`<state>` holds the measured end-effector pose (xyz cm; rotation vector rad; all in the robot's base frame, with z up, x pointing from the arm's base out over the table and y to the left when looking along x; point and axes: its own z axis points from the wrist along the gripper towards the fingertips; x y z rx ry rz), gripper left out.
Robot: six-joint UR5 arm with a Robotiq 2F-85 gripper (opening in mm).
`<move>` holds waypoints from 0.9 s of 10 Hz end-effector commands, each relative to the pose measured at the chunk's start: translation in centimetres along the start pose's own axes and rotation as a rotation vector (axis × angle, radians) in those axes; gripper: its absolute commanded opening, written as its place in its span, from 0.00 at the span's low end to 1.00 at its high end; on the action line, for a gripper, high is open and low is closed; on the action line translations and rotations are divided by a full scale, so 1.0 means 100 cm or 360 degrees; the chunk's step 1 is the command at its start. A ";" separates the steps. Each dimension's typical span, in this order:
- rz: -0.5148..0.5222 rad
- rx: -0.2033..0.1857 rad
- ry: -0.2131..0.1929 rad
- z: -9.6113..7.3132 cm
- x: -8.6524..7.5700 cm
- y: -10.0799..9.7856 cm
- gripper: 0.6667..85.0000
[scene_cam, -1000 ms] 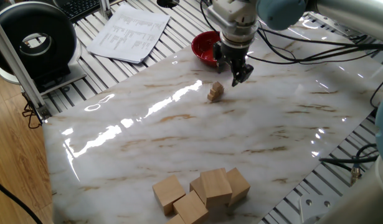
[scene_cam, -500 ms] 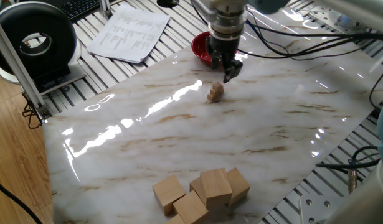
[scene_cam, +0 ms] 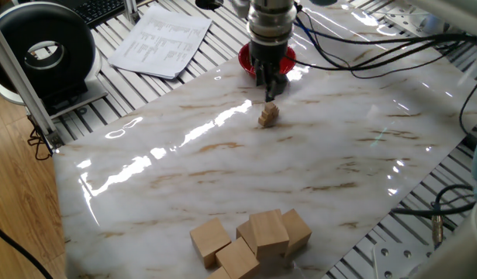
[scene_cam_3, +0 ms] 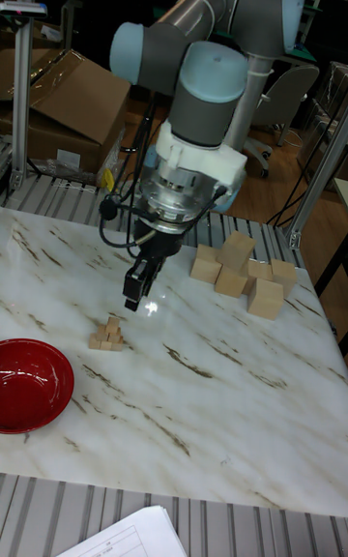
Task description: Stack the blocks into a pyramid shape
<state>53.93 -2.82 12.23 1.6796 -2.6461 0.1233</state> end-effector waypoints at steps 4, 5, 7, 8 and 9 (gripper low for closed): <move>0.1114 0.0226 -0.0029 -0.031 -0.042 -0.014 0.00; 0.1252 0.0178 0.0011 -0.029 -0.041 -0.003 0.00; 0.1482 0.0135 -0.0097 -0.033 -0.056 0.002 0.00; 0.1579 0.0205 -0.0094 -0.037 -0.047 -0.003 0.00; 0.1753 0.0238 -0.0198 -0.043 -0.054 -0.007 0.00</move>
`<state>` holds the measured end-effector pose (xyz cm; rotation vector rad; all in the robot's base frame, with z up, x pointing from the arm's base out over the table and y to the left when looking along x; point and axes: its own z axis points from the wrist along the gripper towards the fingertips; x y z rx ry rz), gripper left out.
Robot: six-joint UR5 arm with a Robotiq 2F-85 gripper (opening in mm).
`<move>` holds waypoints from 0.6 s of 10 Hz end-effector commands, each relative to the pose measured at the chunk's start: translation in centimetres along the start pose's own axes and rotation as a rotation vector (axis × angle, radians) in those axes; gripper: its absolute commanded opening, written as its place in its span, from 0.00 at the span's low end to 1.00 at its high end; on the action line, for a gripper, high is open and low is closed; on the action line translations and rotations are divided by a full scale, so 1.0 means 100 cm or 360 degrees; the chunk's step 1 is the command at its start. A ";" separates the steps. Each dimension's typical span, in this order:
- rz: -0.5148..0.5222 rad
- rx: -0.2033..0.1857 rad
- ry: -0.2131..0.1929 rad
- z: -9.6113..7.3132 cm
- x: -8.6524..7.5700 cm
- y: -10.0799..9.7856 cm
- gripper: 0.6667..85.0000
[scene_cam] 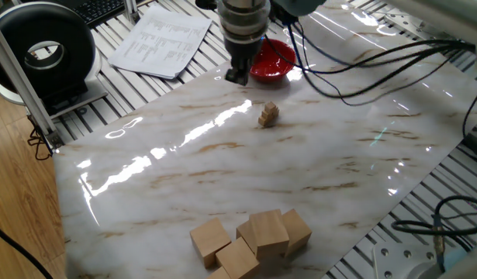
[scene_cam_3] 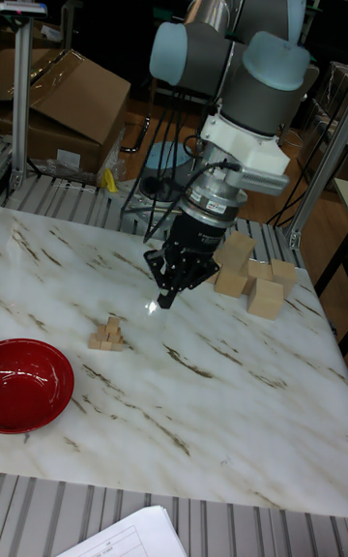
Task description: Stack the blocks into a pyramid shape
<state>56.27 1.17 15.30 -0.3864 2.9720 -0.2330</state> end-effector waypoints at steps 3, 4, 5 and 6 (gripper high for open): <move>0.0658 -0.0037 0.0229 0.013 0.023 0.014 0.00; 0.0840 -0.0161 0.0108 0.013 -0.006 0.036 0.00; 0.0844 -0.0205 0.0126 0.011 -0.005 0.042 0.00; 0.0855 -0.0258 0.0219 0.003 0.008 0.048 0.00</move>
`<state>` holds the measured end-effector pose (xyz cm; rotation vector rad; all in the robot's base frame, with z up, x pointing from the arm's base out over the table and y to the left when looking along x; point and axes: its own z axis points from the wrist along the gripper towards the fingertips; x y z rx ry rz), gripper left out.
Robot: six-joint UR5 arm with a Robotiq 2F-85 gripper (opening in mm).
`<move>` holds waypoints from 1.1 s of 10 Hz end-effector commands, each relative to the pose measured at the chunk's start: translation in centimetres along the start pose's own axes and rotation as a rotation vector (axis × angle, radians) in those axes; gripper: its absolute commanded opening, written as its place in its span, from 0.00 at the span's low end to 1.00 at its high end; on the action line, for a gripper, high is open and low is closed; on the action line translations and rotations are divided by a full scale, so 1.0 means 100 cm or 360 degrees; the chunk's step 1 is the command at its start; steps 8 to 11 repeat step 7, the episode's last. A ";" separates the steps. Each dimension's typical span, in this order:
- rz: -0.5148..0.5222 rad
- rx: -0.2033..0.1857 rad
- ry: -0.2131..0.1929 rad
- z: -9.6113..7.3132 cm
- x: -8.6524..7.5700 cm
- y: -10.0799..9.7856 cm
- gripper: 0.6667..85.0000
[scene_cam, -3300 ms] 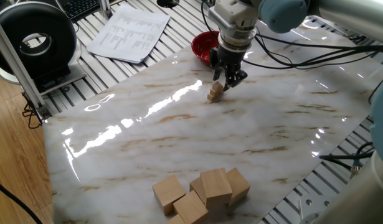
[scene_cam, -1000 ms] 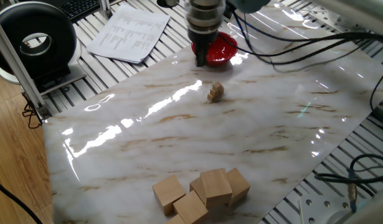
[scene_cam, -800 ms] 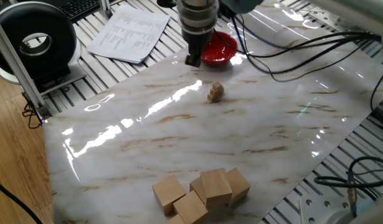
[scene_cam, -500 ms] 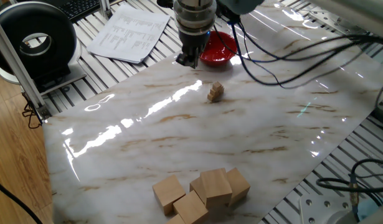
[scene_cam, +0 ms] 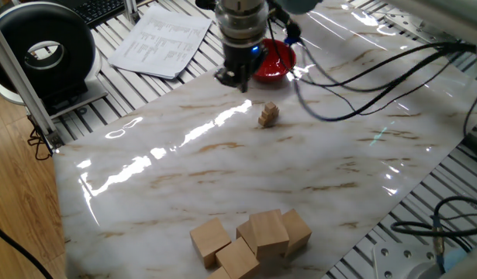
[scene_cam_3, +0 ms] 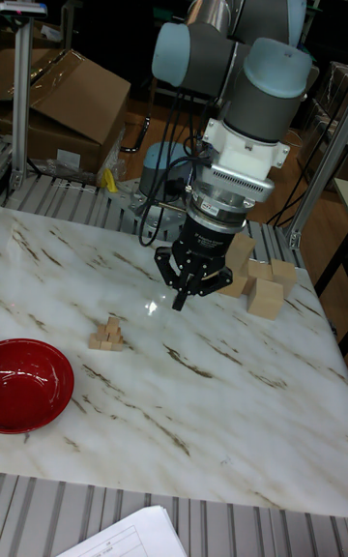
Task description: Stack the blocks into a pyramid shape
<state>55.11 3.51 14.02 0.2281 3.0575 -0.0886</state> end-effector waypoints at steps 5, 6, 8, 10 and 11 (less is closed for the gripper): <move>0.0096 -0.0061 0.0057 -0.014 0.018 0.003 0.00; 0.0096 -0.0061 0.0055 -0.014 0.017 0.002 0.00; 0.0093 -0.0059 0.0054 -0.014 0.017 0.002 0.00; 0.0093 -0.0059 0.0054 -0.014 0.017 0.002 0.00; 0.0093 -0.0059 0.0054 -0.014 0.017 0.002 0.00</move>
